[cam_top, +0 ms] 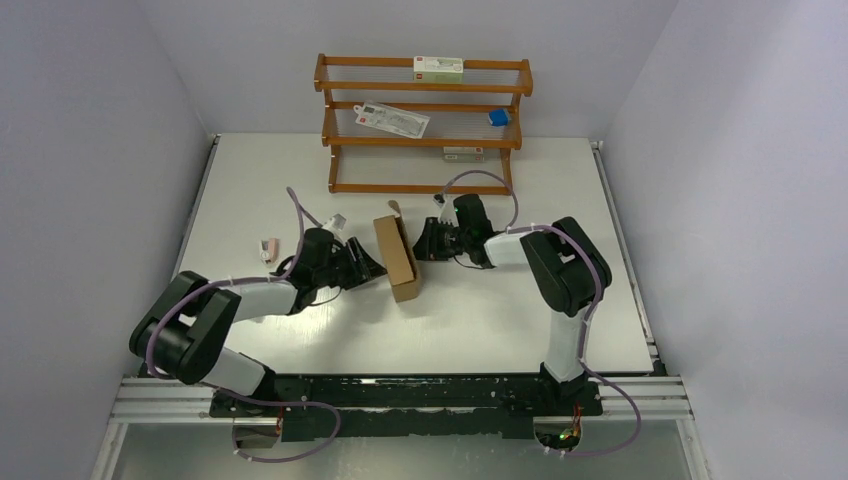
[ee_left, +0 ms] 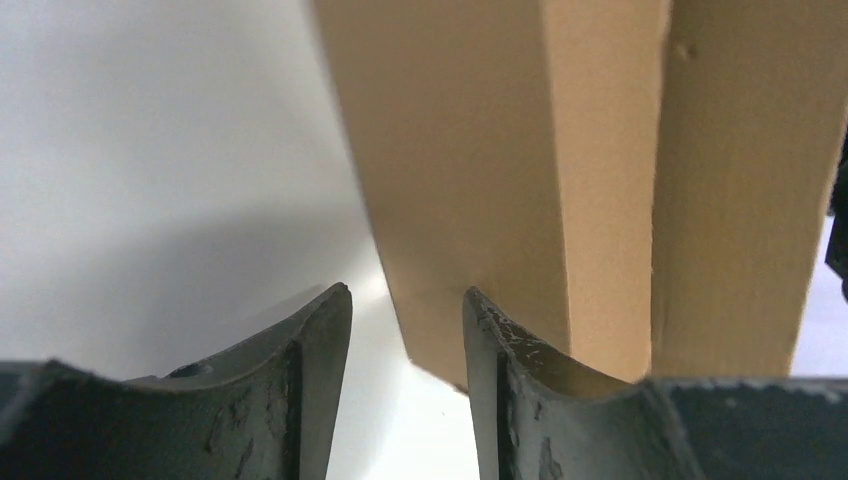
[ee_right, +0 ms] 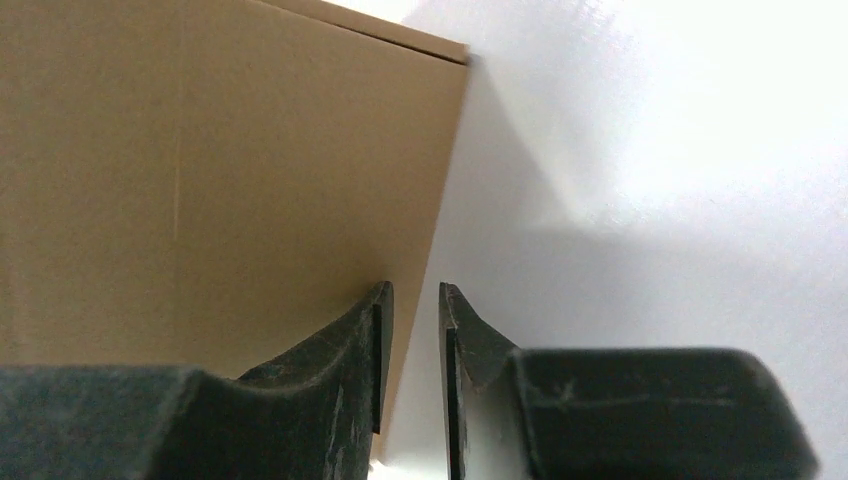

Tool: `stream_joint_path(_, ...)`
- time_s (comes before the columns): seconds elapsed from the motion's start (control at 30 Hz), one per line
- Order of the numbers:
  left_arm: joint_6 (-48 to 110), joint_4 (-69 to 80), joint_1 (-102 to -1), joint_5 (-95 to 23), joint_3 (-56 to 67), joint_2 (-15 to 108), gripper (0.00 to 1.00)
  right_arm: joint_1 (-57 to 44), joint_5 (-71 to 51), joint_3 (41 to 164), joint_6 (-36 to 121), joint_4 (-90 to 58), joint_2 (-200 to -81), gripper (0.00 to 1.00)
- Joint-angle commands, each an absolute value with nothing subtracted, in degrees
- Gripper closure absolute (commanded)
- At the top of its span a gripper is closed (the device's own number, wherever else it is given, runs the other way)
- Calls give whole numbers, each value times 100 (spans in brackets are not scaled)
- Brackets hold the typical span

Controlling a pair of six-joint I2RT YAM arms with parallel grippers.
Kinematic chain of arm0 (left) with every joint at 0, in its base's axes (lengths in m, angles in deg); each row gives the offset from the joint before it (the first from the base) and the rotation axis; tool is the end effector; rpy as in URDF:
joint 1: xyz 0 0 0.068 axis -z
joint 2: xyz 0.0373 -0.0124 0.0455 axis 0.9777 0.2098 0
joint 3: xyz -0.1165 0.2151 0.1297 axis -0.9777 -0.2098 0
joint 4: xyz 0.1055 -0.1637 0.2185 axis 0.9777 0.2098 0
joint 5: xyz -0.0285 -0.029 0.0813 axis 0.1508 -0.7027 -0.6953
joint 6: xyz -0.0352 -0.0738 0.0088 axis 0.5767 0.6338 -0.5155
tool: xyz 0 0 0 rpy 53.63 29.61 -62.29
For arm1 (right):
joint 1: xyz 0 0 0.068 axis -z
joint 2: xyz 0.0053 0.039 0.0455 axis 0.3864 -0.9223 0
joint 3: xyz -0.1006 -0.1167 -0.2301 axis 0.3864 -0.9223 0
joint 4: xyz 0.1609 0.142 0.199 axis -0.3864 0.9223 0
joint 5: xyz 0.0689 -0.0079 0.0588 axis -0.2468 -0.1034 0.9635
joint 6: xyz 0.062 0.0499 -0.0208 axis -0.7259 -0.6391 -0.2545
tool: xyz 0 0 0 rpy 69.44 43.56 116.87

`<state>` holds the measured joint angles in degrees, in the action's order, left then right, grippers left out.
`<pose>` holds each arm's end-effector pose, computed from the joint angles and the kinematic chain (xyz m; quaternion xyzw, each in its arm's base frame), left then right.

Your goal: Fold the paper box

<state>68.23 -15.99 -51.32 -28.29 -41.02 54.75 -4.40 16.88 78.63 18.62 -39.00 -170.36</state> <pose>0.2668 -0.1554 0.0973 -0.1077 0.8696 -0.3825 0.2931 0.3514 0.2261 0.0739 -0.1055 0.8584 0.4403 0.2409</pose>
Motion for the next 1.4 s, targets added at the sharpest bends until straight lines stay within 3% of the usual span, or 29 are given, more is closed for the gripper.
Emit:
stream_joint_path(0.0, 6792, -1735, -4797, -2918, -3828, 5489, 50, -736, 1354, 8252, 2402, -3182, -16823, 72)
stream_joint_path(0.23, 6784, -1426, -4594, -3140, -4087, 4910, 52, -1245, 1049, 8497, 2944, -2703, -16703, 72)
stream_joint_path(0.8, 7310, -953, -3800, -3924, -5659, 3042, 54, -1933, 2171, 9293, 5230, -1927, -17157, 70)
stream_joint_path(1.07, 7358, -1087, -3755, -3959, -5529, 2993, 54, -1954, 2174, 9641, 5865, -1443, -17284, 68)
stream_joint_path(1.37, 7527, -1801, -3446, -4084, -5215, 3728, 53, -1966, 2781, 10479, 6621, -791, -17753, 68)
